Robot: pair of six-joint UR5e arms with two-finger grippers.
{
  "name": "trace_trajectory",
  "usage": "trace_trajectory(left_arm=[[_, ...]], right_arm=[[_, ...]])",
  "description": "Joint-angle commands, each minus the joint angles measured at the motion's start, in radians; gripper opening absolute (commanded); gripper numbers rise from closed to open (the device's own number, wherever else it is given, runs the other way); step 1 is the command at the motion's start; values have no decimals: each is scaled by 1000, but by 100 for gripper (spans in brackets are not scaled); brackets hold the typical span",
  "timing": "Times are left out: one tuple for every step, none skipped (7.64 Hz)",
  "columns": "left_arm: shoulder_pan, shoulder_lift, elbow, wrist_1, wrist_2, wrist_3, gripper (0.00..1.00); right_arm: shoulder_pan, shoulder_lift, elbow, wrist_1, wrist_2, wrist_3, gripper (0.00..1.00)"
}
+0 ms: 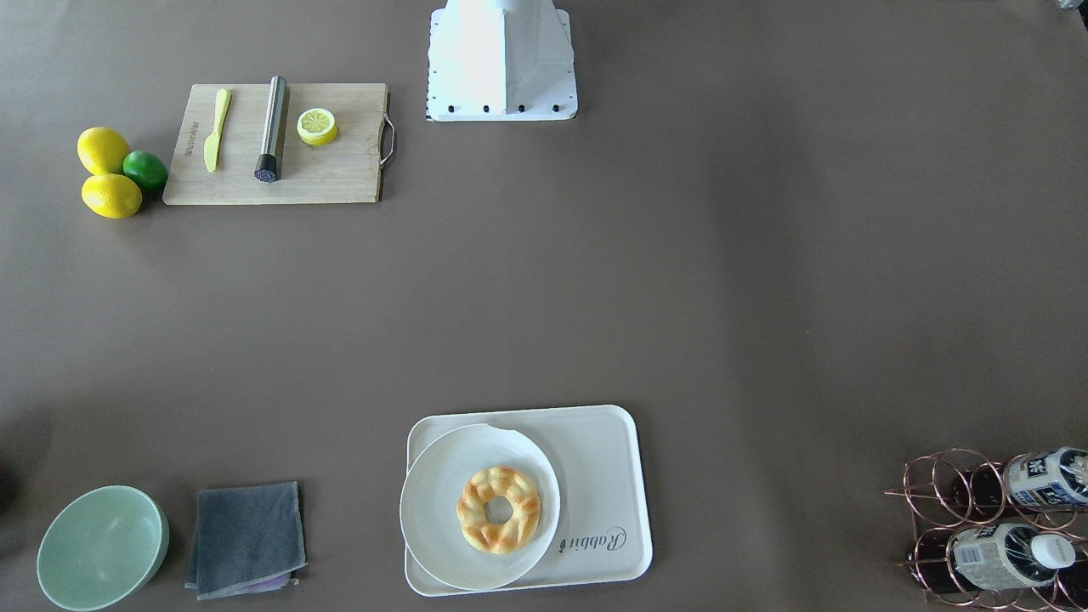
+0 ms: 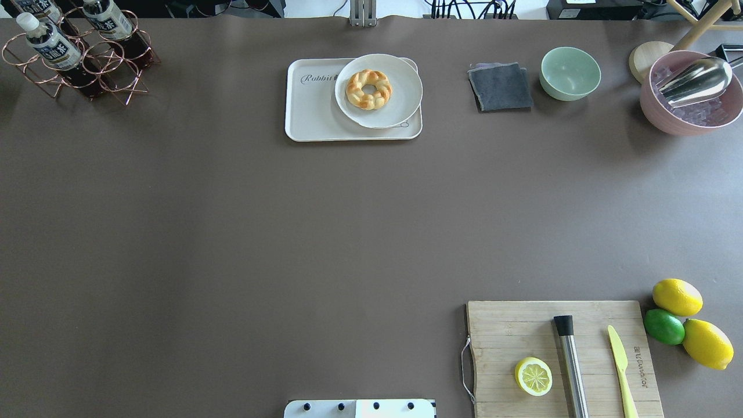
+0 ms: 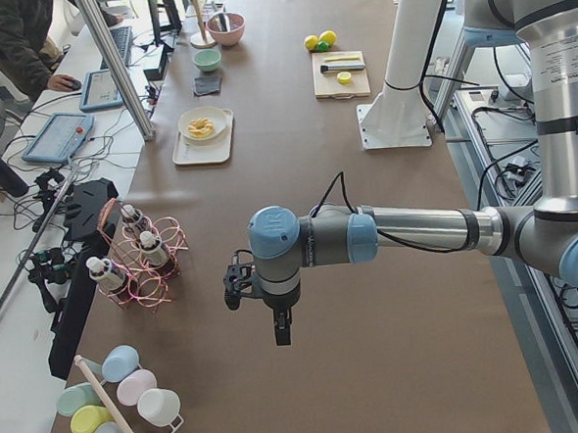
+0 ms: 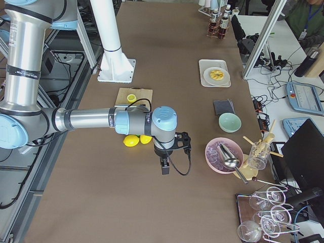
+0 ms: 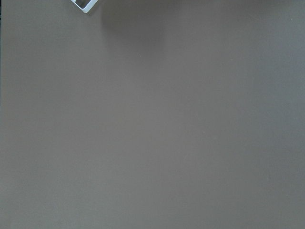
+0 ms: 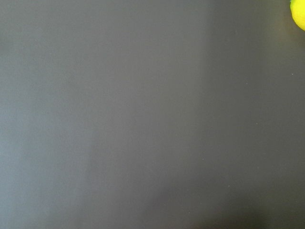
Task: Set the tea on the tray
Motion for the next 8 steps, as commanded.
trace_trajectory(left_arm=[[-8,6,-10,0,-8,-2,99],[-10,6,-10,0,-5,-2,99],[-15,4,-17,0,-5,-2,99],[-15,4,-19,0,-5,-2,99],[-16,4,-21,0,-5,-2,99],[-16,1,-19,0,-3,-2,99],[-16,1,-36,0,-2,-3,99],[-16,-2,-40,2,-3,-5,99]], right_arm=[[0,-2,0,0,1,0,100],[0,-4,0,0,-1,0,100],[2,-4,0,0,4,2,100],[19,-5,9,0,5,0,100],[28,-5,15,0,2,0,100],[28,-5,21,-2,1,-2,100],[28,1,34,-2,4,0,100],[31,-4,41,0,2,2,100]])
